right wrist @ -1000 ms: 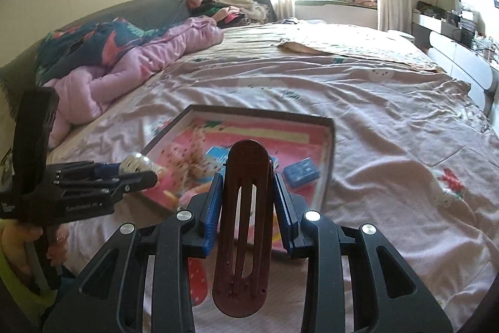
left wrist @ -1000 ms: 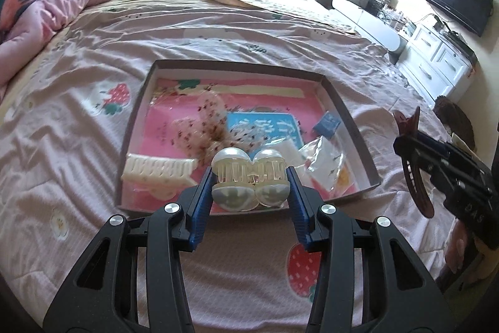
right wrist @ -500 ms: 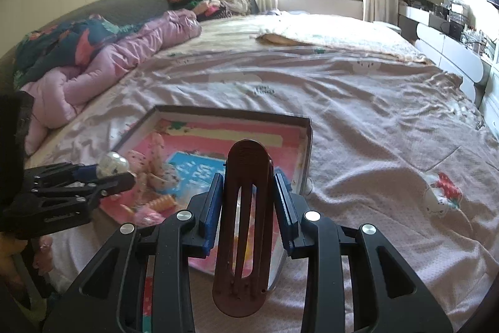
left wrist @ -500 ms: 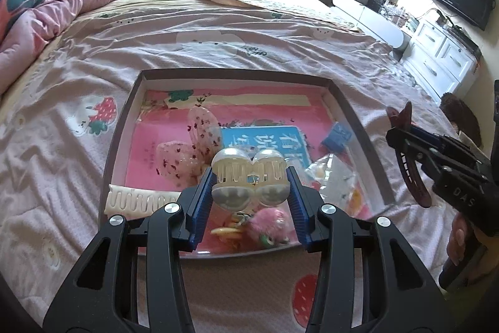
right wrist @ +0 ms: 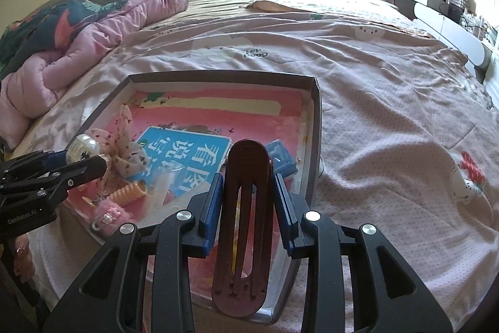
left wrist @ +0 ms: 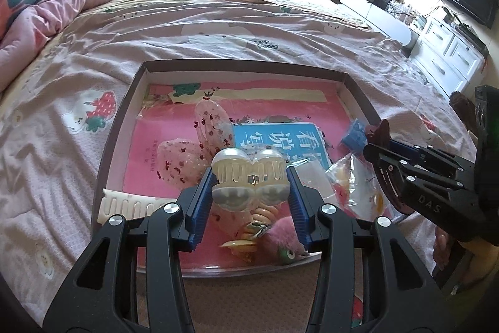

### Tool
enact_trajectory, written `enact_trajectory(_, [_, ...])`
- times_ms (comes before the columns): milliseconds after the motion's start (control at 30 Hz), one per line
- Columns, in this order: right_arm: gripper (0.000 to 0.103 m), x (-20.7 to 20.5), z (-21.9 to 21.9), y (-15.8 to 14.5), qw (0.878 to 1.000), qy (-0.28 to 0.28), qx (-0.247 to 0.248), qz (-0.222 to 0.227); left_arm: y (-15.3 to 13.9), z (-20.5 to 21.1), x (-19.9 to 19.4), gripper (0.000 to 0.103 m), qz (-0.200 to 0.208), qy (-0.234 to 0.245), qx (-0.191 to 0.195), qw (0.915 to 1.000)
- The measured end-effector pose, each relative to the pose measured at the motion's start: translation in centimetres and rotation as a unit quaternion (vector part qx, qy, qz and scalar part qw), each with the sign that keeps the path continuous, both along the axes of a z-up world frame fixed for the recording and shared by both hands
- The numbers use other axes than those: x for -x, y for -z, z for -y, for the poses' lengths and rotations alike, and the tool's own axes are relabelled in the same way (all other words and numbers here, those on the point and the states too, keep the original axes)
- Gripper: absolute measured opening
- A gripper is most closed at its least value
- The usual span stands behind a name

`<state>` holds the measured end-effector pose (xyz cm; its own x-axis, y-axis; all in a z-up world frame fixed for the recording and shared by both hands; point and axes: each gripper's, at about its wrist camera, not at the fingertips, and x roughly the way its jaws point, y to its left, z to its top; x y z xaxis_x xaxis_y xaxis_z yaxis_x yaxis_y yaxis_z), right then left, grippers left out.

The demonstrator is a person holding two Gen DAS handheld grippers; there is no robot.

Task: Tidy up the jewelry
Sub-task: 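Carry the pearl clips into the box and release while the right tool drops the maroon clip there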

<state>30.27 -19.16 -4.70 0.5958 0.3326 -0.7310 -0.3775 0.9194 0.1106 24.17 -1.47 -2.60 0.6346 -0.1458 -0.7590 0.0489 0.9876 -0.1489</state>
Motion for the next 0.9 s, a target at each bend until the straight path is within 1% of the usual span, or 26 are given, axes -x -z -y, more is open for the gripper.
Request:
enact_trajectory(133, [0.032,0.0,0.2,0.2,1.0,0.006,-0.001,-0.004,0.4,0.0,-0.2,0.037,-0.004,0.002,-0.001,1.0])
enact_trajectory(333, [0.032,0.8,0.2,0.1,1.0,-0.002,-0.003,-0.006,0.5,0.1,-0.2,0.037,-0.011,0.003,-0.001,0.9999])
enact_trajectory(400, [0.037,1.0,0.3,-0.1,1.0,-0.002,-0.003,-0.004,0.5,0.1,-0.1,0.041,-0.01,0.002,-0.001,0.9999])
enact_trajectory(433, [0.039,1.2,0.3,-0.2,1.0,-0.002,-0.004,-0.004,0.4,0.1,-0.1,0.046,-0.01,0.002,-0.002,0.9999])
enact_trajectory(467, [0.044,1.2,0.4,-0.2,1.0,-0.002,-0.004,-0.004,0.3,0.1,0.0,0.049,-0.009,0.002,-0.002,1.0])
enact_trajectory(567, [0.045,1.7,0.6,-0.6,1.0,-0.002,-0.006,-0.001,0.2,0.1,0.2,0.049,-0.009,0.0,-0.001,1.0])
enact_trajectory(633, [0.05,2.1,0.9,-1.0,1.0,-0.002,-0.008,0.002,0.0,0.1,0.5,0.051,-0.008,-0.002,0.0,1.0])
enact_trajectory(667, [0.055,2.3,1.0,-1.2,1.0,-0.001,-0.01,0.004,-0.1,0.1,0.6,0.054,-0.007,-0.003,0.002,1.0])
enact_trajectory(733, [0.058,2.9,1.4,-1.8,1.0,0.0,-0.016,0.01,-0.5,0.0,1.0,0.058,-0.005,-0.006,0.002,1.0])
enact_trajectory(800, [0.063,3.3,1.6,-2.2,1.0,0.0,-0.019,0.013,-0.8,-0.1,1.3,0.059,-0.002,-0.008,0.003,1.0])
enact_trajectory(833, [0.065,3.6,1.8,-2.5,1.0,0.0,-0.02,0.017,-1.1,-0.2,1.5,0.062,-0.001,-0.01,0.005,0.9999])
enact_trajectory(867, [0.071,3.8,1.9,-2.8,1.0,0.002,-0.021,0.02,-1.3,-0.3,1.7,0.067,0.001,-0.012,0.006,0.9999])
enact_trajectory(900, [0.075,4.1,2.0,-3.0,0.999,0.003,-0.024,0.023,-1.5,-0.3,1.9,0.07,0.004,-0.015,0.004,0.9999])
